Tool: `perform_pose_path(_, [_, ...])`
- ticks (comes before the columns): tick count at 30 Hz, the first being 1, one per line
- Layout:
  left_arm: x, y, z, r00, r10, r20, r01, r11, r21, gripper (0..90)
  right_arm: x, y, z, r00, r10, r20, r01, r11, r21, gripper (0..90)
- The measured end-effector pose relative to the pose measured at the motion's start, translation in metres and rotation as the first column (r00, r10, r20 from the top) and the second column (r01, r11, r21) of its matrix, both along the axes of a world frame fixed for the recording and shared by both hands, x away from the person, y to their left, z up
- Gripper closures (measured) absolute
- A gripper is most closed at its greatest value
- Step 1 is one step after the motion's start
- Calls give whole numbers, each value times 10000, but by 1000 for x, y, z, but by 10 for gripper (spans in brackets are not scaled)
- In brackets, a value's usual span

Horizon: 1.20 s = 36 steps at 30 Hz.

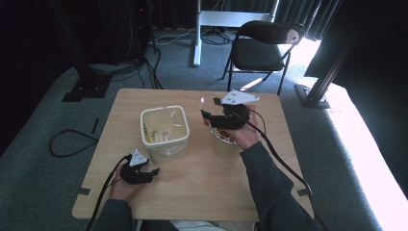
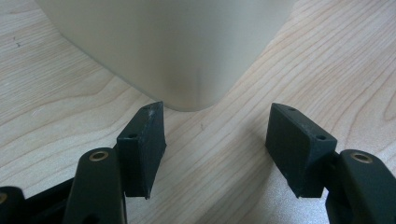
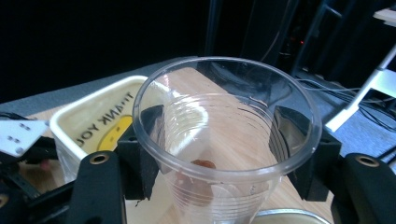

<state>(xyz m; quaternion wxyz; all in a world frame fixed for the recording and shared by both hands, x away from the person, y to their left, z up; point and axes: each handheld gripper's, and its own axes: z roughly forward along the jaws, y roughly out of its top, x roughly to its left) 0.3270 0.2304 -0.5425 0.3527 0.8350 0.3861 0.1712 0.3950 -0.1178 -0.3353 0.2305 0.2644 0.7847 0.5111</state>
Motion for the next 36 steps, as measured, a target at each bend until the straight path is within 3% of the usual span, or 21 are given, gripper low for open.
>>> perform_pose_path(22, [0,-1,0,10000,-56,-18,56,10000,27,381,9,40,6,9972,734,-160,-728,9966,387,350])
perform_pose_path(23, [0,-1,0,10000,-51,-18,51,10000,24,381,11,45,6,9959,869,-257,-853,9947,581,349])
perform_pose_path(33, [0,-1,0,10000,-25,-1,25,10000,18,380,16,71,1,9881,1409,-623,-1352,9868,890,348])
perform_pose_path(36, [0,-1,0,10000,-37,2,37,10000,31,380,17,80,2,9832,1735,-572,-1671,9806,1024,344])
